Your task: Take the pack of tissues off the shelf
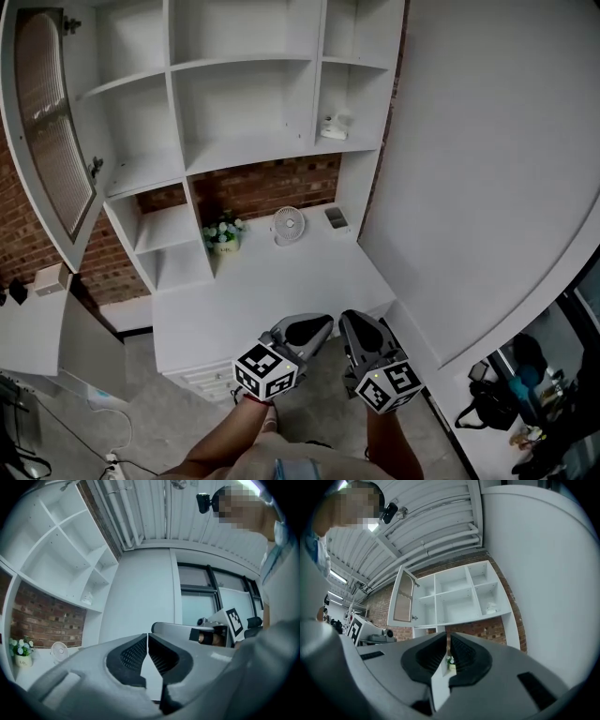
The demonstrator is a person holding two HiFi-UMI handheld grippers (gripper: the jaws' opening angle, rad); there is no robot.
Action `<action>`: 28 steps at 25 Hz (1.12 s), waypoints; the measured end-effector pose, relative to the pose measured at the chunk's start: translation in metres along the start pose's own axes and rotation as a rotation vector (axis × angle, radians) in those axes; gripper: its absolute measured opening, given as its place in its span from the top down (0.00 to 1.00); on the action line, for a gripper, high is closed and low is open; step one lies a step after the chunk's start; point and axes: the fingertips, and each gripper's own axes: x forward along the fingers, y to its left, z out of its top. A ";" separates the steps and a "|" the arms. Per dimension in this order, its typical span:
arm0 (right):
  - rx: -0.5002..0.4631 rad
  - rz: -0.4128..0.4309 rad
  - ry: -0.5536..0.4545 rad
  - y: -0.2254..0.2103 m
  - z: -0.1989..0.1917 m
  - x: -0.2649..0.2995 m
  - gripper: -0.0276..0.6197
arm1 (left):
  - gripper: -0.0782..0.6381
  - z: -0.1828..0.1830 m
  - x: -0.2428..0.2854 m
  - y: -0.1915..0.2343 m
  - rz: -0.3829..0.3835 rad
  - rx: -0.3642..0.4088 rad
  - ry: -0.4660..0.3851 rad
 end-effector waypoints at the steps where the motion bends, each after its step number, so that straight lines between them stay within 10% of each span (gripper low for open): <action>1: 0.002 -0.001 0.002 -0.003 -0.002 0.005 0.93 | 0.87 -0.002 0.003 0.005 -0.002 -0.005 0.001; 28: 0.016 -0.056 0.015 -0.077 -0.020 0.176 0.93 | 0.87 0.005 0.054 0.176 -0.093 -0.037 0.010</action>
